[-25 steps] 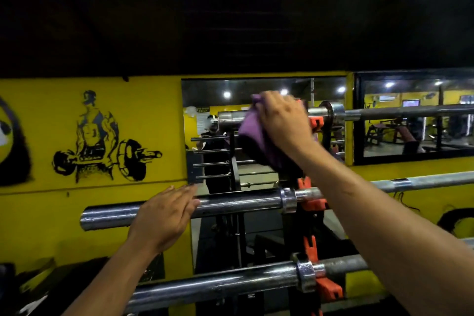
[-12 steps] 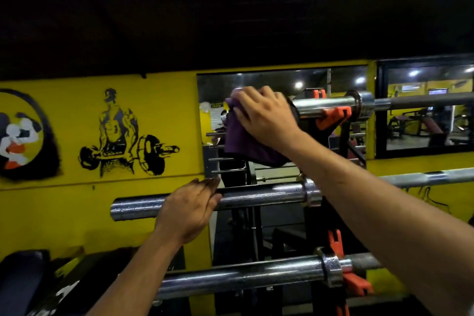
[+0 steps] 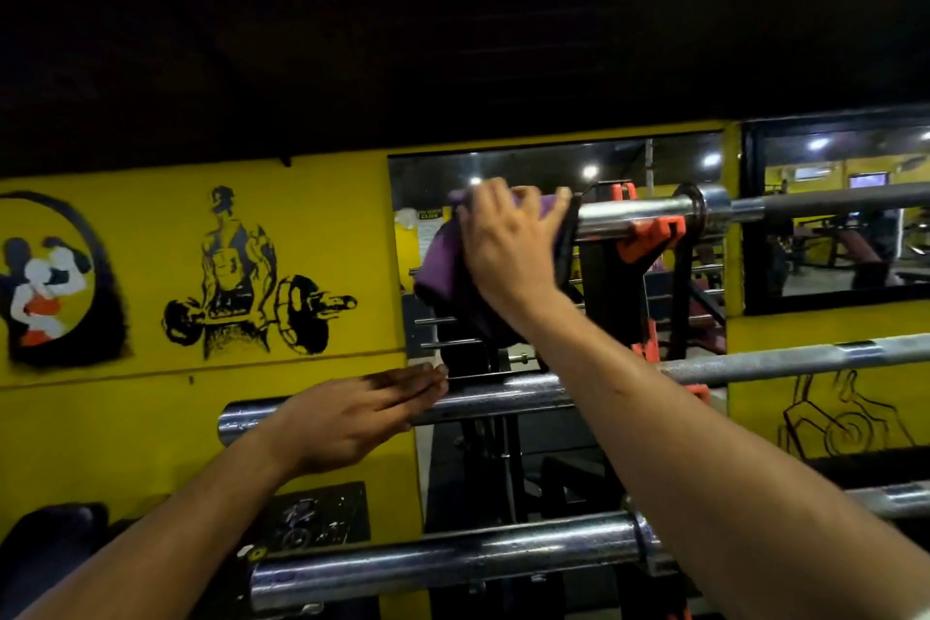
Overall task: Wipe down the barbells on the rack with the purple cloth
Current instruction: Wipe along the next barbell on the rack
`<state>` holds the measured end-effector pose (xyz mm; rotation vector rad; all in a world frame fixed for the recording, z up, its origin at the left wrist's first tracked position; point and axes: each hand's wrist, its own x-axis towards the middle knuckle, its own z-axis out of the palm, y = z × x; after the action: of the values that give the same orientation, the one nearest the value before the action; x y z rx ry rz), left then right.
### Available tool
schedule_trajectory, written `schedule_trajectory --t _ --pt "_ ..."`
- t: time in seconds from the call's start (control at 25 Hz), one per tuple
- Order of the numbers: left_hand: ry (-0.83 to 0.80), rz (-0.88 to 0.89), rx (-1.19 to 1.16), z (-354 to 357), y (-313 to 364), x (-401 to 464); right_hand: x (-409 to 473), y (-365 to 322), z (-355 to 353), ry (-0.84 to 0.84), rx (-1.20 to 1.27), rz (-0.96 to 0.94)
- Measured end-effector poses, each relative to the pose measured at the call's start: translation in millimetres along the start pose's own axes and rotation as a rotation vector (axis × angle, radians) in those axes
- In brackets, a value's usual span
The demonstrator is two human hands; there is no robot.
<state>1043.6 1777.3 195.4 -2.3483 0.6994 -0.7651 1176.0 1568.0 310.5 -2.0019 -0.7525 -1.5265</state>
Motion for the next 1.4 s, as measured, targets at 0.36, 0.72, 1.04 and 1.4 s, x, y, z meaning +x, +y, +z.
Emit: schedule_trajectory --t 0.36,0.72,1.04,1.4 --pt "0.035 -0.079 -0.05 -14.0 12.5 4.4 -48.9 52.0 -45.9 -0.204 0.303 -0.558" --pt "0.345 -0.52 -1.187 -80.7 73.7 106.4 -83.8 75.1 -87.4 -0.456 1.058 0.074" --pt "0.402 -0.86 -1.28 -85.6 77.0 159.9 -100.0 93.7 -130.2 -0.625 1.224 0.472" --pt "-0.051 -0.463 -1.387 -115.8 40.4 197.8 -112.1 123.1 -114.1 -0.512 1.236 0.631"
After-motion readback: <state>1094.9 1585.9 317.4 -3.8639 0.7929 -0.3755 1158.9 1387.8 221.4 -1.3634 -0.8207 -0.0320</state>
